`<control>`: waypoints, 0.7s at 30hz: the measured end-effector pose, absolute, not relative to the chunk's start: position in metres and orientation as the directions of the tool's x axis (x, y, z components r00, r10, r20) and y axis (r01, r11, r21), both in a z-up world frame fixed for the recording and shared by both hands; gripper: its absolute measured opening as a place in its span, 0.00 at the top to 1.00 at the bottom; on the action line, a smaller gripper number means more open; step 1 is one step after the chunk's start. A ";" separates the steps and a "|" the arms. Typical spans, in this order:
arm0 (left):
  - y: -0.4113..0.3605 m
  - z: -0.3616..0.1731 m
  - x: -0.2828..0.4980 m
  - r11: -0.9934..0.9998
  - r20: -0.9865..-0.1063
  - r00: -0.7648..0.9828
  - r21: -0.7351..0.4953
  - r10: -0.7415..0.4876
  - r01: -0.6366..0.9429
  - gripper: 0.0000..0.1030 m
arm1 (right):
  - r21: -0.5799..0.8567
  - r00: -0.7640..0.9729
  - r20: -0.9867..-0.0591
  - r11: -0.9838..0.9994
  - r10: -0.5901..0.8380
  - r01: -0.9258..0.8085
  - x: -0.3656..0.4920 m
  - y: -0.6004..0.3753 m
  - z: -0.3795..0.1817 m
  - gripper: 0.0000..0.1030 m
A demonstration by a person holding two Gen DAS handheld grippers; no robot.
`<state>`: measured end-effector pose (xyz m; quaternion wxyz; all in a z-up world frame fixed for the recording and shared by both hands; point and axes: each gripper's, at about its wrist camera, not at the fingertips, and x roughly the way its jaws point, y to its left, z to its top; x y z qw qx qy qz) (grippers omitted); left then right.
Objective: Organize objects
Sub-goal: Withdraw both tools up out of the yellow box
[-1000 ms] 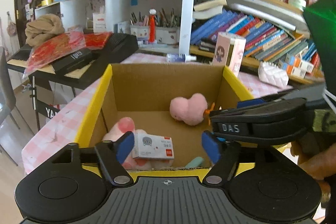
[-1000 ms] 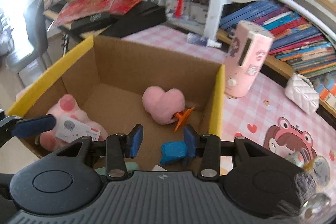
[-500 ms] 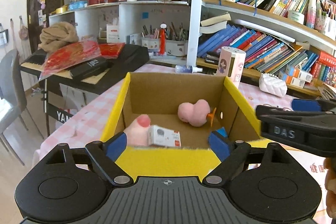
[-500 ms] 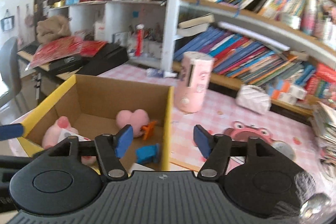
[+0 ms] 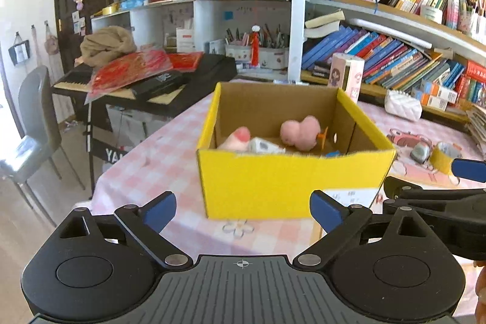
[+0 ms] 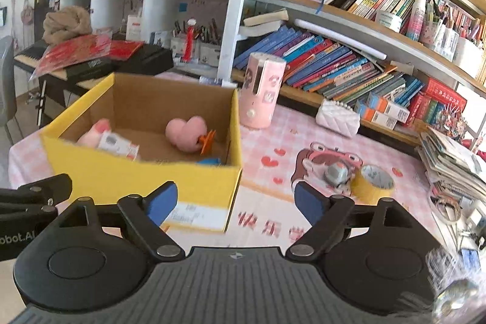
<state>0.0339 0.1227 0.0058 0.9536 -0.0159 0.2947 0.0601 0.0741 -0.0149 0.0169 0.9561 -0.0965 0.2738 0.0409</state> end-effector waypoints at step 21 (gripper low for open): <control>0.120 -0.013 -0.019 0.997 -0.642 0.763 0.026 0.072 -0.072 0.06 | -0.156 0.791 -0.611 0.984 -0.032 -0.081 0.005 -0.021 -0.005 0.10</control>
